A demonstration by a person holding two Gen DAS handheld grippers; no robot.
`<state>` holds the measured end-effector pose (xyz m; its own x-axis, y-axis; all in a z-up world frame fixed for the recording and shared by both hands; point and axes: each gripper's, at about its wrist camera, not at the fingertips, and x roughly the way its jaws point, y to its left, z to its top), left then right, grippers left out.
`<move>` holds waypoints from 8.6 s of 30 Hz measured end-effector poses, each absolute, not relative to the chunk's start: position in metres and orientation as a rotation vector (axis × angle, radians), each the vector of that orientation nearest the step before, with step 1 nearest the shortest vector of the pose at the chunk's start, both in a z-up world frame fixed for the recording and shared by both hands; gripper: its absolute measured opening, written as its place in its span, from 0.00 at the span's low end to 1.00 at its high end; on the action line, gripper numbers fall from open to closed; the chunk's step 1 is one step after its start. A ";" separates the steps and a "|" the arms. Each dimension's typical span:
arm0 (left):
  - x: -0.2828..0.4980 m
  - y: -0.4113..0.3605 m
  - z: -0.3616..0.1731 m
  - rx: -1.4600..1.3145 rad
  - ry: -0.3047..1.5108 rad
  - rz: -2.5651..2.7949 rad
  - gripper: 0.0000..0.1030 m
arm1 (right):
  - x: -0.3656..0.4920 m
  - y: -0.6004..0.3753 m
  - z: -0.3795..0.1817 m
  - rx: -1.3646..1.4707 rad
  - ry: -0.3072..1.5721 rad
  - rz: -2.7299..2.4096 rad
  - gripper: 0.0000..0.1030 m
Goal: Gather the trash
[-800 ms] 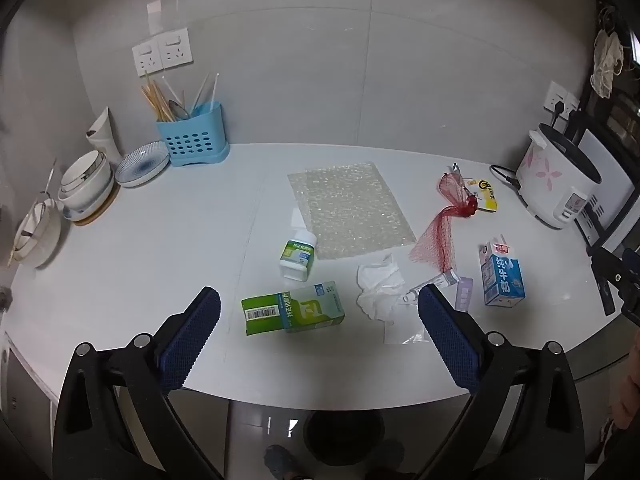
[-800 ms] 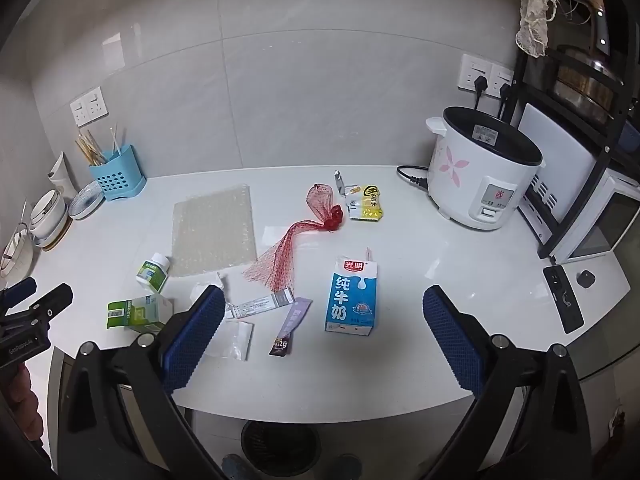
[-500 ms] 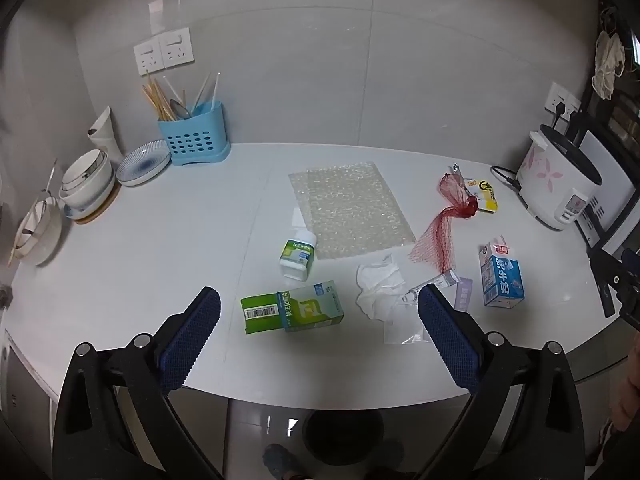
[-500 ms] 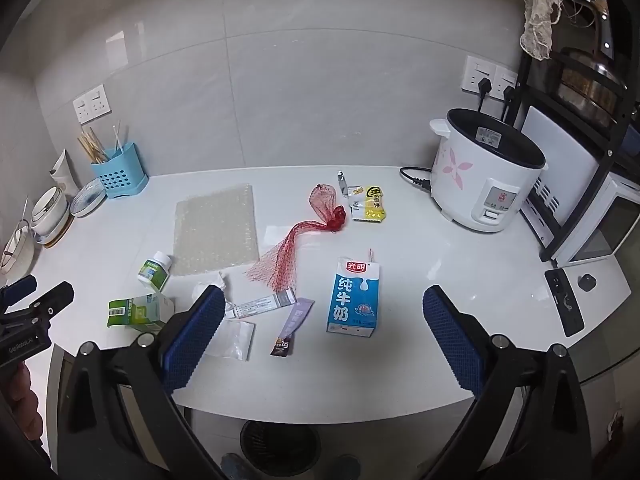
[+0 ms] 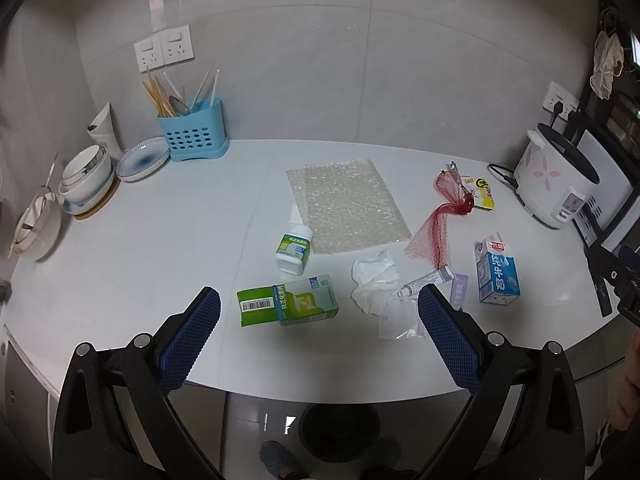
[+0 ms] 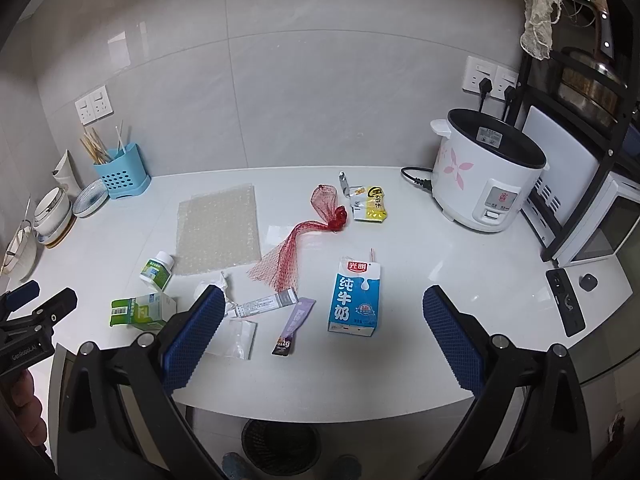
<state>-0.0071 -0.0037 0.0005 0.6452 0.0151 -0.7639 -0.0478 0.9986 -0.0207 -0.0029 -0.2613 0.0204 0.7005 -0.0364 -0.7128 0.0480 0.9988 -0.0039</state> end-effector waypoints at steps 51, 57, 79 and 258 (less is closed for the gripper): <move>-0.008 -0.009 0.002 -0.042 0.877 0.019 0.94 | -0.003 -0.266 0.014 0.022 0.811 -0.058 0.93; -0.006 -0.011 0.000 -0.035 0.882 0.016 0.94 | -0.004 -0.265 0.012 0.024 0.811 -0.061 0.93; 0.039 0.014 -0.081 -0.078 1.037 0.091 0.94 | 0.065 -0.271 -0.051 -0.003 0.959 -0.081 0.92; -0.147 0.003 -0.739 -0.090 1.451 -0.030 0.93 | -0.137 -0.171 -0.677 -0.057 1.437 0.227 0.60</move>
